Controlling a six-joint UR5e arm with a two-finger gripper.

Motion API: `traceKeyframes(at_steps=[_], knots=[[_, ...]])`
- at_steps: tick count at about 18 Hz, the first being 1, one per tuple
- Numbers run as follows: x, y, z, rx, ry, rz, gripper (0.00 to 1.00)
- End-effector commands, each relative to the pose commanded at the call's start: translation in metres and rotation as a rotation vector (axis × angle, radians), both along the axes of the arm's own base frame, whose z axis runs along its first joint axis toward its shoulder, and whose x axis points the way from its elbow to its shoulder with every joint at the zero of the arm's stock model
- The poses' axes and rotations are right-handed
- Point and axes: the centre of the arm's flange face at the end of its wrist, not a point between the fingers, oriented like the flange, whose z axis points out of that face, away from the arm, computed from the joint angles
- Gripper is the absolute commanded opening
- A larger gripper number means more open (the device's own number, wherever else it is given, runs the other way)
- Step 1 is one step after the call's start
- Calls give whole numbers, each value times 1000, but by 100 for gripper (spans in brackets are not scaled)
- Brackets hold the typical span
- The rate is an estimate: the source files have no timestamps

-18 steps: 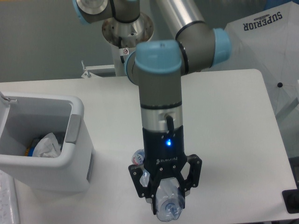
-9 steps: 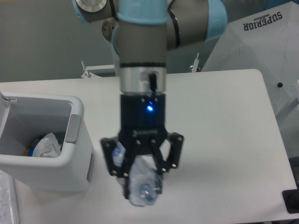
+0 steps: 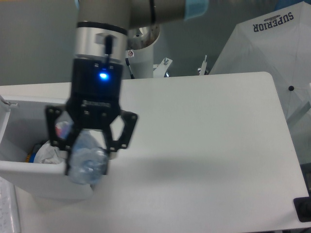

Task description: Place the trash in the trash can

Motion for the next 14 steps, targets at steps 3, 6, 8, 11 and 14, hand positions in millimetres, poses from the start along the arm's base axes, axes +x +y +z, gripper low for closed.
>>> traceKeyframes(at_steps=[3, 6, 8, 11, 14], knots=[[23, 8, -11, -17, -6, -40, 59], [40, 15, -26, -44, 2, -84, 59], [60, 20, -42, -72, 10, -131, 60], [77, 24, -58, -97, -4, -159, 60], [82, 27, -62, -102, -5, -169, 60]])
